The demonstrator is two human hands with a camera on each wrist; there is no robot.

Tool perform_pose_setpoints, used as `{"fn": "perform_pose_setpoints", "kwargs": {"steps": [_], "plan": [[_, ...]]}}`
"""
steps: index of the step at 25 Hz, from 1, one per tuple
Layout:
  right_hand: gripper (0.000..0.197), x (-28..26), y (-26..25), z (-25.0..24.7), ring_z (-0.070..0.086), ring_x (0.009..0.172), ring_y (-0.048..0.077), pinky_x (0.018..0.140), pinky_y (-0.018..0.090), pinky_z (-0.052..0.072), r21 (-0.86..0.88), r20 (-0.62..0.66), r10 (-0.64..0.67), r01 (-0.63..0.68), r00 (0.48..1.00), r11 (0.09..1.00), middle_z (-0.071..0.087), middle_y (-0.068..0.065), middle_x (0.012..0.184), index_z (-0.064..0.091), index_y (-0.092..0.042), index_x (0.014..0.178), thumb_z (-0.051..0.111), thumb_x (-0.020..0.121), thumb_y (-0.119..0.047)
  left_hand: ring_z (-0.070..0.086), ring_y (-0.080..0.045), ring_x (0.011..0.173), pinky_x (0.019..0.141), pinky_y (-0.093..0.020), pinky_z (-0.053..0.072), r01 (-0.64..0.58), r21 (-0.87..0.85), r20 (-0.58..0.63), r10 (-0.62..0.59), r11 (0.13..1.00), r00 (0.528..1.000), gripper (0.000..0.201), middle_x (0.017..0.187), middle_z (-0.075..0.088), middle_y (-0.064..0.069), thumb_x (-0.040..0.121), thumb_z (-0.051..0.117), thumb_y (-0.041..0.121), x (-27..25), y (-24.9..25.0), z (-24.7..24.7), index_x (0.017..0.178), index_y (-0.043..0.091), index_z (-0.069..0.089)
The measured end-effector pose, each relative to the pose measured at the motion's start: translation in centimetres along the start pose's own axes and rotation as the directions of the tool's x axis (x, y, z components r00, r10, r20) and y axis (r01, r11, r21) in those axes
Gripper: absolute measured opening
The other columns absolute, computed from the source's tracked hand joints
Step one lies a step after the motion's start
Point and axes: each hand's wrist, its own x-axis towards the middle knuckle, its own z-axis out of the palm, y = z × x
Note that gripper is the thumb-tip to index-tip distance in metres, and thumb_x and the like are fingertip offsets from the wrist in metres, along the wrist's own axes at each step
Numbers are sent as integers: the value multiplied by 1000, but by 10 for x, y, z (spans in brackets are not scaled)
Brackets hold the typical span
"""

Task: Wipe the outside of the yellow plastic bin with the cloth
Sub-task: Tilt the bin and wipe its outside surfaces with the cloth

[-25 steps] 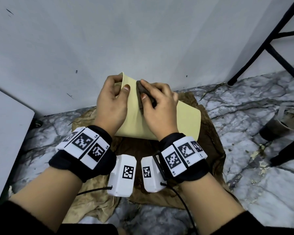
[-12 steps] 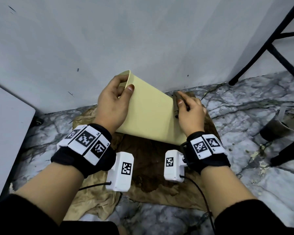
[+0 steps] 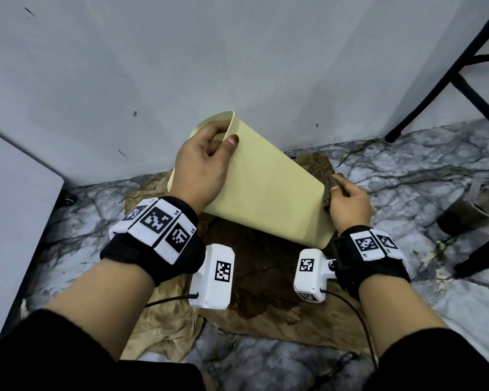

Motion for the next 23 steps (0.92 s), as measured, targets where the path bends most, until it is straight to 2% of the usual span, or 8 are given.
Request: {"fn": "perform_pose_setpoints", "kwargs": {"steps": [3,7,10,12,16,18,21,23], "plan": [[27,-8,-14,2,42,122,33,109,41,33,24,-6,-40,40,999,999,55,6,127,62,-34,110,49,88,-24,52,7,50,53,-6,39,-13,-17,3,13,1000,1000,16,45,58,22,90,52,18,2,-1,2,103,25,59],[29,-28,-56,9,42,119,32,106,31,31,55,42,-220,217,975,975,52,7,122,61,-29,114,49,89,-20,50,7,49,54,-7,37,-29,-18,33,30,999,999,18,44,56,22,90,53,17,3,1,11,106,22,59],[28,-42,-82,18,46,115,34,107,42,36,143,70,-330,318,941,937,51,0,108,63,-30,110,51,87,-20,50,6,52,59,-11,38,-50,-27,38,51,998,998,16,46,55,19,89,54,18,3,1,14,101,27,59],[28,-50,-94,20,47,114,34,105,43,37,171,83,-375,357,923,918,49,-4,103,63,-29,110,52,86,-20,51,6,53,61,-10,38,-72,-27,43,73,997,996,16,47,56,20,88,55,17,2,1,16,100,27,59],[29,-60,-118,22,50,112,31,103,43,39,242,96,-430,398,898,885,51,-6,103,63,-31,110,52,83,-24,54,6,60,68,-12,42,-141,-48,104,145,989,984,19,58,60,17,88,54,14,-4,5,21,102,24,62],[30,-60,-125,21,52,111,30,102,45,41,296,84,-417,377,905,878,55,-6,104,64,-32,105,52,78,-30,55,8,63,69,-9,42,-146,-87,135,157,985,978,19,66,61,16,89,53,12,-6,7,23,102,23,61],[31,-58,-130,13,58,109,20,101,42,44,327,115,-415,360,902,874,62,0,112,66,-29,103,52,75,-31,54,13,64,68,-3,37,-148,-78,174,159,986,972,21,72,59,18,90,52,11,-8,9,26,107,16,62],[29,-54,-133,3,59,108,14,101,39,46,292,180,-424,363,888,885,63,2,115,65,-27,104,52,78,-30,57,8,72,74,-10,41,-171,-54,231,179,984,956,23,79,65,10,89,52,16,-9,9,24,110,15,62]]}}
